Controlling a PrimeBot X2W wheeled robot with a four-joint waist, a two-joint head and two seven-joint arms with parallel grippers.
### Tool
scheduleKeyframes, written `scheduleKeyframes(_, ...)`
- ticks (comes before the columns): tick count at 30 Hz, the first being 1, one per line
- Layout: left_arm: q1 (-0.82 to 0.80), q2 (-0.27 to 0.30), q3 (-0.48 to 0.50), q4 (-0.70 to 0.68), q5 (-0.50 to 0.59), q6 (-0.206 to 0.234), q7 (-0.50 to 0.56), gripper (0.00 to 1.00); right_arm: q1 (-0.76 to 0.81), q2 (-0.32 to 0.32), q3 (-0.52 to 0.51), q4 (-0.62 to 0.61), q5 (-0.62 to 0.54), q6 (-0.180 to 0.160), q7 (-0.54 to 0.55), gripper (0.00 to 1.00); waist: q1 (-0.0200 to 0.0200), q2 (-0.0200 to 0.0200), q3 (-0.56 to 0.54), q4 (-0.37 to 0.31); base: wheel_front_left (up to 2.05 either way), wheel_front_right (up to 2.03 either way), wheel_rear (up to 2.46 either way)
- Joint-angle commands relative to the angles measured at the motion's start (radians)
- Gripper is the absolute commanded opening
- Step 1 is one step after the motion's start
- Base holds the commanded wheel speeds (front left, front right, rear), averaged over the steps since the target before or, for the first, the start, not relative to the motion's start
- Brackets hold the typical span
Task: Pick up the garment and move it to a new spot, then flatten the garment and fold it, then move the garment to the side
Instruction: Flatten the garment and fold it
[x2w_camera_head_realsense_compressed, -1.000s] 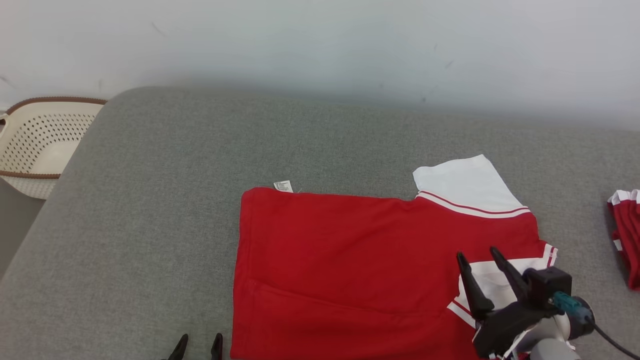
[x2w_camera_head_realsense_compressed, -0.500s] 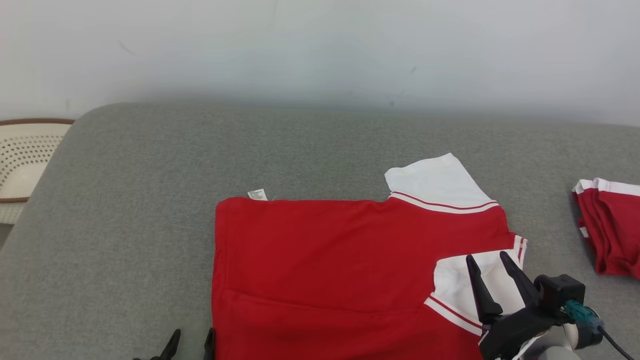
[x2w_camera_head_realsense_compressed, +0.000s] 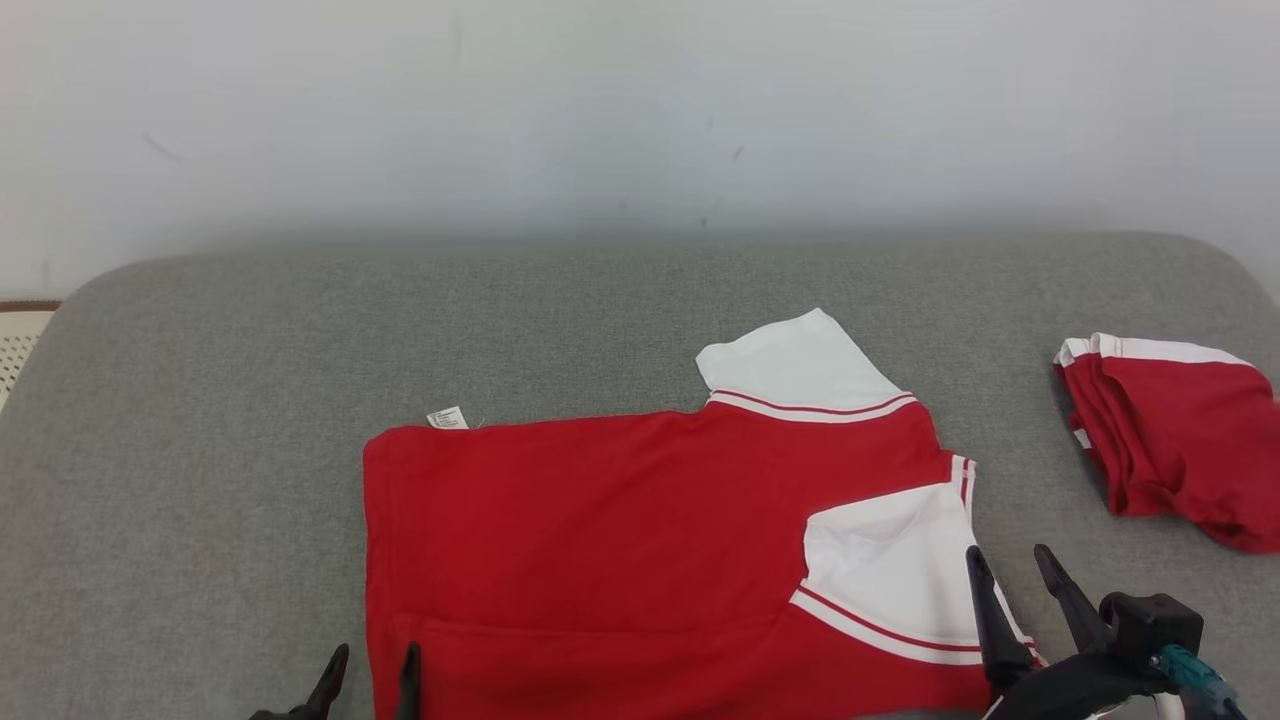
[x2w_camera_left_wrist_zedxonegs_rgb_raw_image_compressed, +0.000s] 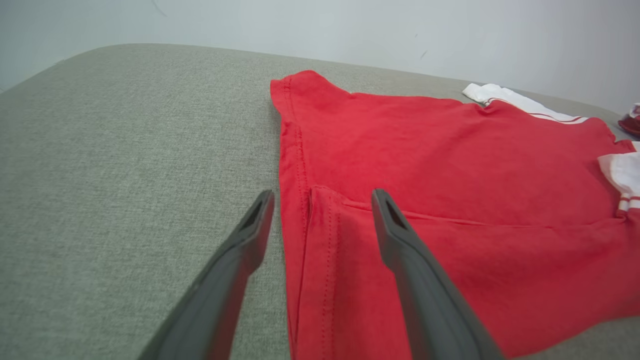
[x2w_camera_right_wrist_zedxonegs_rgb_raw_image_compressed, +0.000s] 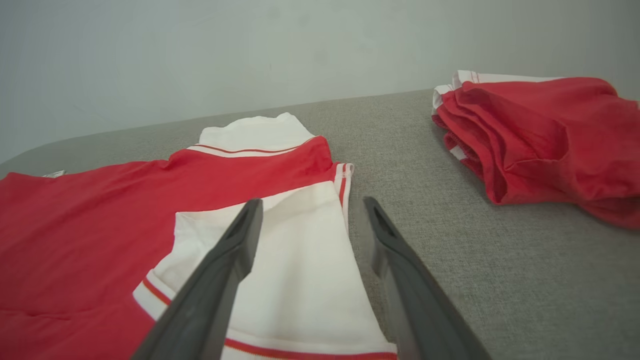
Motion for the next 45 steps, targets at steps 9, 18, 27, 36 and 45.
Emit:
scheduleKeyframes(9, -0.01, 0.002, 0.003, -0.003, 0.014, 0.0, -0.001, 1.0, 0.002, -0.003, -0.015, -0.002, -0.022, -0.001, 0.0, 1.0, 0.0, 0.0, 0.012, -0.032, 0.0, 0.0, 0.0)
scheduleKeyframes(18, -0.189, 0.021, 0.033, 0.073, 0.069, -0.037, -0.001, 1.0, -0.111, -0.021, 0.005, -0.002, -0.017, -0.001, 0.0, 1.0, 0.0, 0.0, 0.106, -0.025, 0.0, 0.0, 0.0)
scheduleKeyframes(27, -0.524, 0.092, 0.0, 0.367, 0.091, -0.087, 0.003, 1.0, -0.305, -0.053, 0.068, -0.009, -0.017, -0.001, 0.0, 1.0, 0.0, 0.0, 0.225, -0.031, 0.0, 0.0, 0.0)
scheduleKeyframes(36, -0.794, 0.143, -0.113, 0.604, 0.043, -0.106, 0.112, 1.0, -0.361, -0.053, 0.104, -0.005, -0.001, -0.001, 0.0, 1.0, 0.0, 0.0, 0.265, -0.036, 0.0, 0.0, 0.0)
scheduleKeyframes(45, -0.897, 0.206, -0.395, 0.614, -0.204, -0.107, 0.296, 1.0, -0.409, -0.062, 0.117, 0.004, 0.012, -0.001, 0.0, 1.0, 0.0, 0.0, 0.295, -0.043, 0.0, 0.0, 0.0)
